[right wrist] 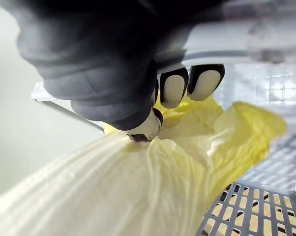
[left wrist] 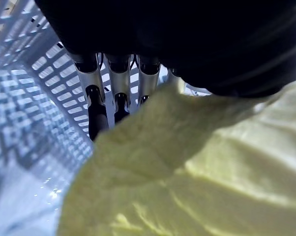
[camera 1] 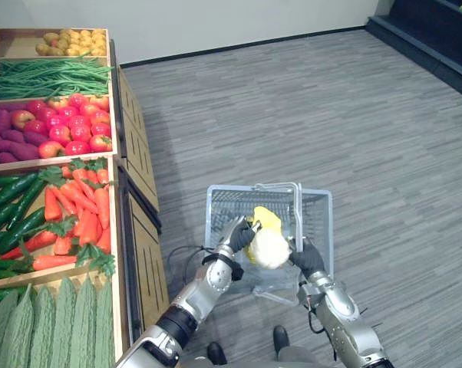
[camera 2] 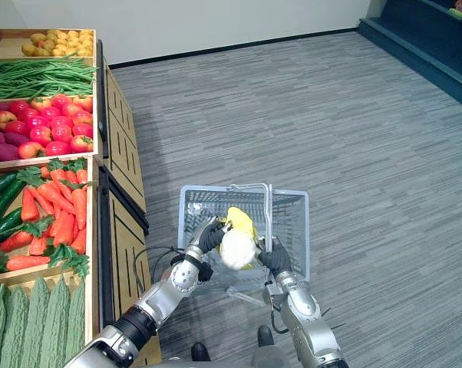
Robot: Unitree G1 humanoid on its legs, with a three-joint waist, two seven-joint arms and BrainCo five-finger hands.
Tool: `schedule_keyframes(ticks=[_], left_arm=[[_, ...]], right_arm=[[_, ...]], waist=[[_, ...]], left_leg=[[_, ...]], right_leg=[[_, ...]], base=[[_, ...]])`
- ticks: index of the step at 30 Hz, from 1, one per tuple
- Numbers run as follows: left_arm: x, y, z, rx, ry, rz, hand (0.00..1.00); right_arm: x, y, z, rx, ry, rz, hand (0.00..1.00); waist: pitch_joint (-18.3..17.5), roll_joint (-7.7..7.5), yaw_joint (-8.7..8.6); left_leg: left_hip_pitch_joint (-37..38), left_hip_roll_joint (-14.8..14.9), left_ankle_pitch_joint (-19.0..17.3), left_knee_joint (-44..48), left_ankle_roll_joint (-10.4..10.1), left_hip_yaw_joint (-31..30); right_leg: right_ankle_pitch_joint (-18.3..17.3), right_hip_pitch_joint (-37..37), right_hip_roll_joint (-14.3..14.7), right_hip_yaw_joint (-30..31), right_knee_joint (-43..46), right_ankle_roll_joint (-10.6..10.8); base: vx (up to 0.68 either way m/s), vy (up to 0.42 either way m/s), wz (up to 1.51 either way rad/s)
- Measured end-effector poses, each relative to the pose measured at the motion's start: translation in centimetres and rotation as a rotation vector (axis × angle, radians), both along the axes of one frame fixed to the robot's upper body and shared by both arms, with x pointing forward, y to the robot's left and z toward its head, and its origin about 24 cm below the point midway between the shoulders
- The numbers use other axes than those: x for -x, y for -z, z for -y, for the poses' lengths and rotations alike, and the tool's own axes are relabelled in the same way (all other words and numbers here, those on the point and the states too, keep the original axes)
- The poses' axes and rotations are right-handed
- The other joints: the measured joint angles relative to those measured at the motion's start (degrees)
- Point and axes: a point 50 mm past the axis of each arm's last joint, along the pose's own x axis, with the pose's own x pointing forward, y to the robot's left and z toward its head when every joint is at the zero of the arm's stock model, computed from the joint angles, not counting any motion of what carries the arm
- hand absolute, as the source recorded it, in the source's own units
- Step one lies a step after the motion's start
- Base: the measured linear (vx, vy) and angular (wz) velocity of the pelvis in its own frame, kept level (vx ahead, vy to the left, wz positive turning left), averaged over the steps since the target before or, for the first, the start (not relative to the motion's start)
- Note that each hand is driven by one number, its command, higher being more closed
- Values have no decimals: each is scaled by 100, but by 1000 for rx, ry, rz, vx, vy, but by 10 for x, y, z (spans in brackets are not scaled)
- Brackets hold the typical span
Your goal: Pick vegetable in the basket
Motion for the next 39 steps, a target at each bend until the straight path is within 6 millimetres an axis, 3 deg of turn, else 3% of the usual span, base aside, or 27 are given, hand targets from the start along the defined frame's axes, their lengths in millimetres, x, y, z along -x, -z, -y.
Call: schedule_keyframes(ticks=[12,21,30,34,35,39], left_arm=[[-5,5,-17,0,-62,-38,0],[-1,-16,-20,53,-39,56,0],[20,-34,-34,328,-116,67,0],[39,-26,-63,582,-297,-14,0],[69,0,-110,650,-530,-98,0],[75,6,-111,657,-530,-127,0]], right_arm=[[4,7,4,40,36,-18,100],[26,57,26,126,152,-244,100],[33,59,55,132,326,-276,100],[40,53,76,142,459,-262,100],[49,39,106,206,605,-217,100],[55,42,110,213,628,-235,100]], waist=[[-5,-5,-19],[-6,1,-17],[-12,13,-10],[-28,58,79],[-107,178,196],[-120,184,302]], left_leg=[[328,-70,505,-730,-48,-349],[313,-112,515,-736,-34,-473],[347,-98,514,-734,-37,-500],[349,-99,488,-770,-69,-499],[356,-95,487,-773,-71,-524],[350,-97,488,-772,-70,-533]], right_leg=[[2,204,59,-400,-66,-4],[21,306,12,-562,-180,28],[20,364,15,-587,-191,28],[2,348,18,-582,-158,45],[-86,300,15,-615,-48,61],[-88,307,13,-619,-56,59]], base=[[-45,-30,15],[-7,-2,8],[-1,-4,2],[-49,-11,2],[-74,-25,7],[-11,-5,2]])
